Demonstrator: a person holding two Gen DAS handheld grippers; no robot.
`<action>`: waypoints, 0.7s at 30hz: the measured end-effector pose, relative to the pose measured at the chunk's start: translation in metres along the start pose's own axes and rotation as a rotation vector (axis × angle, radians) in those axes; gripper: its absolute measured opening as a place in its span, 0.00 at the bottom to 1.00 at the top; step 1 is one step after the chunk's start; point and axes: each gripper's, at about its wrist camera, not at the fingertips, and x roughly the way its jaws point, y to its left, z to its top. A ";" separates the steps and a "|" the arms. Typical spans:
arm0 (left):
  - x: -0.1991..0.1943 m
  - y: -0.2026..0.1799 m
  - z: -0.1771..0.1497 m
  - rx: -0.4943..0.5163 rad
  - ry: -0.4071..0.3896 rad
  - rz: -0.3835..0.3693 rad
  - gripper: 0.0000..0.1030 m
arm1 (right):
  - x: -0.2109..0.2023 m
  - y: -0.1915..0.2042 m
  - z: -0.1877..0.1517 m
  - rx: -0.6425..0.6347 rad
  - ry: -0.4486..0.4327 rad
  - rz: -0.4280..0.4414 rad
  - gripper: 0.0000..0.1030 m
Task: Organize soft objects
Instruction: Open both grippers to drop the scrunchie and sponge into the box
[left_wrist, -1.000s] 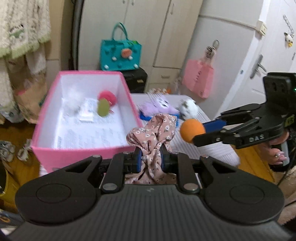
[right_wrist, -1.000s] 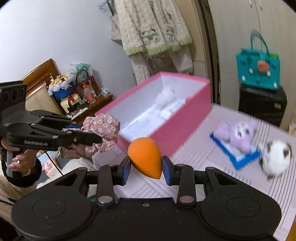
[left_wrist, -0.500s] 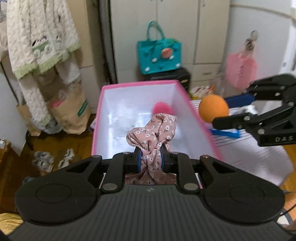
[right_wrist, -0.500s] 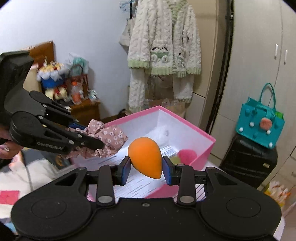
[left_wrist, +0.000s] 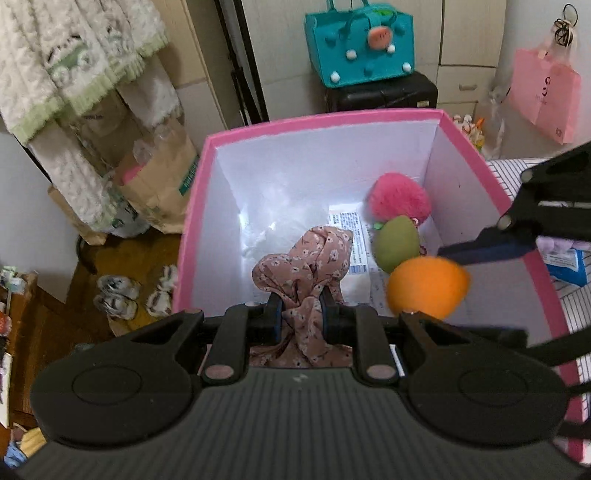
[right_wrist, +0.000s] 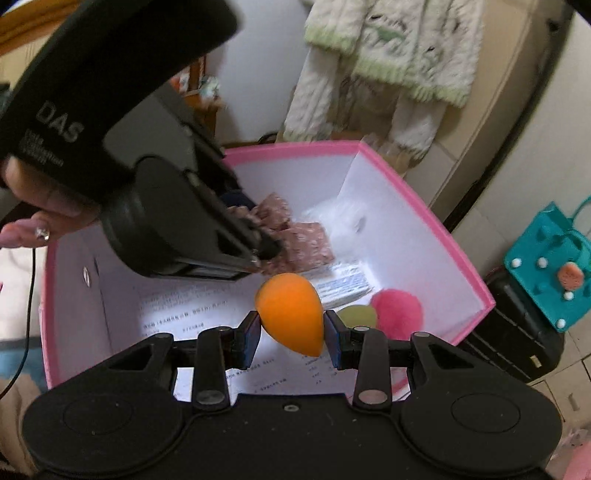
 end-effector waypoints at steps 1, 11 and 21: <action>0.004 0.000 0.000 -0.005 0.014 -0.008 0.18 | 0.003 -0.001 0.001 -0.007 0.015 0.016 0.40; 0.025 0.004 0.010 -0.080 0.070 0.018 0.37 | 0.035 0.005 0.011 -0.066 0.076 0.072 0.42; -0.011 0.003 0.003 -0.083 -0.034 0.018 0.59 | -0.005 -0.006 -0.005 0.035 -0.013 0.042 0.59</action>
